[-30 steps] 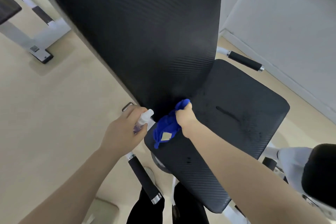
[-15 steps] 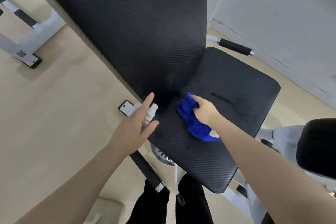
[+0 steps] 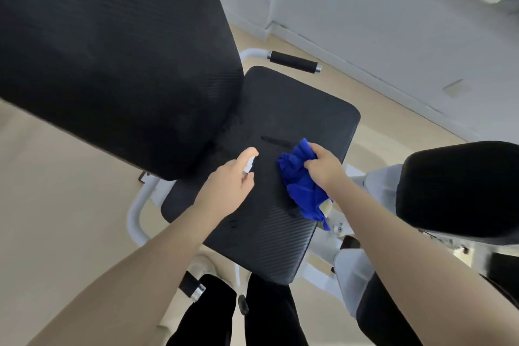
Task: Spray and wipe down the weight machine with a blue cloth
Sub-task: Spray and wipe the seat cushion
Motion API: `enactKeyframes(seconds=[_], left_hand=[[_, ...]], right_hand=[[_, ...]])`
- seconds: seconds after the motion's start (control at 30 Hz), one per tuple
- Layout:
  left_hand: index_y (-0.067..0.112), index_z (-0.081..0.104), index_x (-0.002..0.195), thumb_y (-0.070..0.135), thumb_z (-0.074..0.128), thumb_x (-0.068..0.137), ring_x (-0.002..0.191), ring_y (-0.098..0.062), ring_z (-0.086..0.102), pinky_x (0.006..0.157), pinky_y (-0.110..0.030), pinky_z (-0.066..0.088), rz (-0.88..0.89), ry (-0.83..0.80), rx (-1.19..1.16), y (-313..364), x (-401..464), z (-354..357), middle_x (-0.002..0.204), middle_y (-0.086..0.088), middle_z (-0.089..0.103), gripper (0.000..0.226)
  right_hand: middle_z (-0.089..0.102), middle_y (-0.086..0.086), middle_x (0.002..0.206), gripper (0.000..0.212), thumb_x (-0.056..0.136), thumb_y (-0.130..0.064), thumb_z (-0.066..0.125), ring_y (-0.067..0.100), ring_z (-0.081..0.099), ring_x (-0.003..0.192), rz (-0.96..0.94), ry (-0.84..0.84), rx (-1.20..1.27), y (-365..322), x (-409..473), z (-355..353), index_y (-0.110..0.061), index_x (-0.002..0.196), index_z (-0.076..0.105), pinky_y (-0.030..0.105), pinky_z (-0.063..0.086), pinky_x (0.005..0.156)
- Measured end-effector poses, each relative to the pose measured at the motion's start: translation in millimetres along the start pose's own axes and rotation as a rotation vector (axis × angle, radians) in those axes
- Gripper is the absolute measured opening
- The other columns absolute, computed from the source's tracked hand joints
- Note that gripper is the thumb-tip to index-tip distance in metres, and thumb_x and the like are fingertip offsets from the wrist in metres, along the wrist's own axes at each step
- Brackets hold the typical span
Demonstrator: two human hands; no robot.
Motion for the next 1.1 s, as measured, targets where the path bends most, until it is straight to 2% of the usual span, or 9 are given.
enactKeyframes(seconds=[0.2, 0.37, 0.53, 0.7, 0.8, 0.87, 0.97, 1.07, 1.1], left_hand=[[0.028, 0.032, 0.138, 0.019, 0.046, 0.094, 0.074, -0.029, 0.056, 0.071, -0.044, 0.049, -0.041, 0.088, 0.034, 9.0, 21.5, 4.7, 0.085, -0.007, 0.054, 0.047], [0.024, 0.037, 0.132, 0.02, 0.046, 0.094, 0.07, -0.031, 0.056, 0.059, -0.038, 0.044, -0.026, 0.174, 0.136, 21.7, 38.8, -7.6, 0.09, -0.008, 0.056, 0.04], [0.019, 0.04, 0.125, 0.02, 0.046, 0.094, 0.065, -0.028, 0.053, 0.055, -0.034, 0.037, 0.015, 0.194, 0.194, 36.8, 50.2, -9.3, 0.086, -0.006, 0.054, 0.032], [0.022, 0.038, 0.134, 0.021, 0.047, 0.094, 0.066, -0.029, 0.056, 0.055, -0.033, 0.036, -0.016, 0.219, 0.165, 24.3, 45.1, -2.3, 0.089, -0.007, 0.056, 0.041], [0.03, 0.018, 0.147, 0.024, 0.046, 0.095, 0.064, -0.024, 0.055, 0.054, -0.032, 0.037, -0.098, 0.2, 0.201, -0.3, 32.7, 8.2, 0.09, -0.006, 0.054, 0.06], [0.027, 0.006, 0.149, 0.025, 0.047, 0.095, 0.068, -0.025, 0.057, 0.055, -0.031, 0.037, -0.192, 0.162, 0.229, -27.6, 18.4, 16.4, 0.102, -0.008, 0.055, 0.068], [0.012, 0.026, 0.143, 0.025, 0.052, 0.093, 0.085, -0.031, 0.063, 0.06, -0.031, 0.038, -0.326, 0.155, 0.201, -71.2, -2.2, 19.6, 0.135, -0.008, 0.046, 0.057], [0.006, 0.047, 0.122, 0.021, 0.059, 0.089, 0.093, -0.031, 0.062, 0.064, -0.033, 0.043, -0.338, 0.139, 0.223, -102.2, -11.7, 20.9, 0.149, -0.004, 0.033, 0.038], [0.006, 0.049, 0.118, 0.02, 0.06, 0.088, 0.095, -0.032, 0.062, 0.066, -0.035, 0.046, -0.34, 0.121, 0.215, -109.7, -12.7, 22.4, 0.152, -0.002, 0.029, 0.035]], right_hand=[[0.057, -0.006, 0.097, 0.05, 0.085, 0.001, 0.035, 0.018, 0.052, 0.087, -0.052, 0.13, 0.029, 11.6, 7.0, -37.6, -0.03, 0.119, 0.055, 0.027, 0.04, 0.073], [0.058, -0.003, 0.097, 0.048, 0.083, 0.002, 0.036, 0.019, 0.051, 0.085, -0.066, 0.182, 0.034, 16.7, 16.8, -58.4, -0.024, 0.118, 0.056, 0.027, 0.038, 0.07], [0.058, -0.003, 0.104, 0.054, 0.084, 0.0, 0.035, 0.019, 0.053, 0.088, -0.074, 0.163, 0.026, 15.1, 22.7, -64.5, -0.03, 0.125, 0.052, 0.026, 0.038, 0.071], [0.058, 0.001, 0.11, 0.055, 0.085, 0.0, 0.034, 0.02, 0.053, 0.089, -0.107, 0.161, -0.013, 14.7, 26.3, -66.1, -0.028, 0.13, 0.048, 0.027, 0.038, 0.072], [0.051, 0.006, 0.114, 0.054, 0.09, -0.004, 0.036, 0.024, 0.048, 0.086, -0.171, 0.214, -0.222, 9.2, 24.0, -68.9, -0.023, 0.14, 0.037, 0.029, 0.036, 0.072], [0.043, 0.009, 0.117, 0.054, 0.093, -0.011, 0.039, 0.026, 0.046, 0.08, -0.234, 0.231, -0.441, 1.6, 18.3, -57.0, -0.022, 0.145, 0.027, 0.031, 0.036, 0.069], [0.044, 0.015, 0.119, 0.055, 0.092, -0.022, 0.048, 0.035, 0.052, 0.088, -0.389, 0.111, -0.709, -8.4, 6.9, -0.8, -0.024, 0.144, 0.031, 0.037, 0.043, 0.072], [0.058, 0.013, 0.113, 0.055, 0.082, -0.029, 0.064, 0.035, 0.055, 0.082, -0.67, 0.069, -0.942, -23.2, -9.5, 72.3, -0.027, 0.135, 0.048, 0.04, 0.045, 0.068], [0.056, 0.012, 0.119, 0.055, 0.084, -0.03, 0.062, 0.034, 0.055, 0.086, -0.715, 0.009, -1.002, -26.4, -15.3, 94.8, -0.03, 0.136, 0.046, 0.041, 0.044, 0.072]])
Point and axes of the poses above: each hand's wrist, its own x-axis towards the middle knuckle, its own z-axis out of the palm, y = z × x, the point moved 9 cm from there along x, towards the middle knuckle
